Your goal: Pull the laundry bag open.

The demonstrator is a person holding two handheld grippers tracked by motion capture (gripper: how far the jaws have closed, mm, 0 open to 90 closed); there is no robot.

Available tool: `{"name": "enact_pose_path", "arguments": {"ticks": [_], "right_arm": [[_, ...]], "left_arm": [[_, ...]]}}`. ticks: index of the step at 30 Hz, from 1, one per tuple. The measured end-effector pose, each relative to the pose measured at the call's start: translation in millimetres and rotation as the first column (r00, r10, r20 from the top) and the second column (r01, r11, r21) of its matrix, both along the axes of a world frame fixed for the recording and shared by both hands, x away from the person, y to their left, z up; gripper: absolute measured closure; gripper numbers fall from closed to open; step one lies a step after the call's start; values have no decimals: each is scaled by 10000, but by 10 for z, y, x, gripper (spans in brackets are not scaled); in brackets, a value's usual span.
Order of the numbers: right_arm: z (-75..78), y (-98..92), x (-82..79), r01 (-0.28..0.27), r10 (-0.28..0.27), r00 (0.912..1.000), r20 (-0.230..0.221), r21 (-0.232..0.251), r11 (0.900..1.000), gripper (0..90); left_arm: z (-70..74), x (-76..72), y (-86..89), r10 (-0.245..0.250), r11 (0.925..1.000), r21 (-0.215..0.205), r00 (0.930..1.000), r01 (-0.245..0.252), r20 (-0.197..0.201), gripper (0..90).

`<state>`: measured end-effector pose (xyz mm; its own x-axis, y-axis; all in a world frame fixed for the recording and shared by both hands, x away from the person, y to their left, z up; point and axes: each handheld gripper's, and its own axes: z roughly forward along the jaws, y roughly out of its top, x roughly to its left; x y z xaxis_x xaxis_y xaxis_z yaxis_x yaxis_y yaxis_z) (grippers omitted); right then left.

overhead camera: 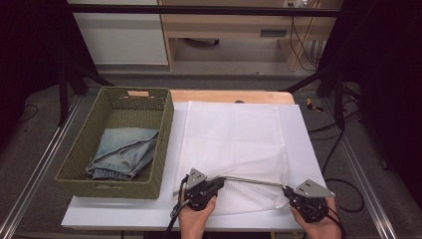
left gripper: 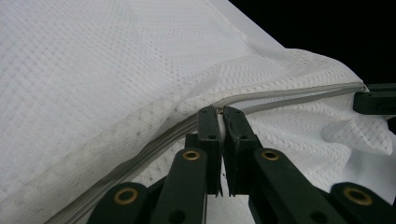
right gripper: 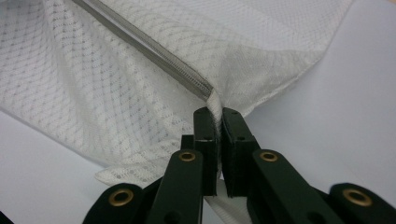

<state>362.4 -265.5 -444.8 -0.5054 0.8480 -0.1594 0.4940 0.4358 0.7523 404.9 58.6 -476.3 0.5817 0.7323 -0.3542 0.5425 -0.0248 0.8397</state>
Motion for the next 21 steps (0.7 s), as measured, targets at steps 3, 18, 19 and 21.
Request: {"name": "enact_pose_path", "arguments": {"ticks": [3, 18, 19, 21], "right_arm": [[0, -3, 1, 30, -30, 10000, -50, 25, 10000, 860], [1, -32, 2, 234, -233, 9997, -123, 94, 9997, 860], [0, -39, 3, 249, -249, 9996, -92, 58, 9997, 860], [-1, -54, 4, 228, -227, 9997, -57, 82, 9997, 860]], "left_arm": [[-9, 3, 30, 35, 10000, -18, 10000, -35, -42, 866], [18, -35, 129, 196, 9996, 207, 9998, -198, 68, 866], [23, -37, 140, 231, 9995, 220, 9997, -233, 65, 866], [31, -38, 163, 271, 9994, 217, 9996, -272, 66, 866]]}}
